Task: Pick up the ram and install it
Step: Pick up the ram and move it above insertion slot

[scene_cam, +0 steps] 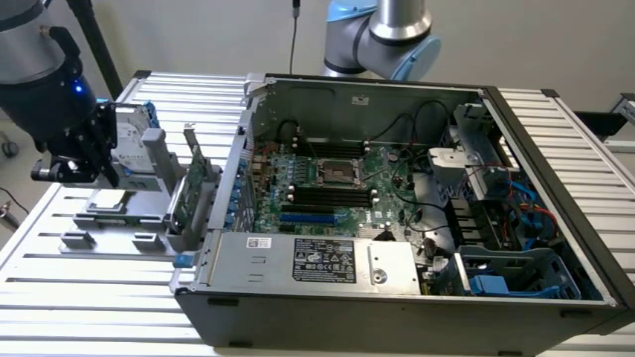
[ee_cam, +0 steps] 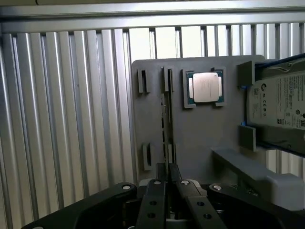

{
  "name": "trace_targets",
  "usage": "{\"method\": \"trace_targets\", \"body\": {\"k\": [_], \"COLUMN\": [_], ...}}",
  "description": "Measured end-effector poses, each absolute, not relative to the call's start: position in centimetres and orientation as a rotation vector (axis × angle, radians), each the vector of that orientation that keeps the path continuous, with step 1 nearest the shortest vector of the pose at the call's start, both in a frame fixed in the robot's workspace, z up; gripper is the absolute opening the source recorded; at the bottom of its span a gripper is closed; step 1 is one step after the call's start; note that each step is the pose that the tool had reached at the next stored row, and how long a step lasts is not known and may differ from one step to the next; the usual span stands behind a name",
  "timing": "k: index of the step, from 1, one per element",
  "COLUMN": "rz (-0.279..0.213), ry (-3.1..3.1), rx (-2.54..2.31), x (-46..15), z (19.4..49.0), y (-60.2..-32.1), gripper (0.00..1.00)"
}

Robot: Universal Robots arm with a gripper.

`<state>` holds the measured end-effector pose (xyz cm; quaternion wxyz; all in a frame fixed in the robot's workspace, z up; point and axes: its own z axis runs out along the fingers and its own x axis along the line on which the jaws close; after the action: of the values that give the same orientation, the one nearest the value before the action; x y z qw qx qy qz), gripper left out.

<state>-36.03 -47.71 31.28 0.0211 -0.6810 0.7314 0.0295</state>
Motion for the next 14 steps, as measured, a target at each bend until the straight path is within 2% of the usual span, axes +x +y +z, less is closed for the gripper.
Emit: {"method": "trace_targets", "body": {"k": [14], "rz": [0.142], "ry": [2.235], "rx": [-2.105], "x": [-31.5], "z": [35.7], "y": [-47.7], "gripper": [0.14]}}
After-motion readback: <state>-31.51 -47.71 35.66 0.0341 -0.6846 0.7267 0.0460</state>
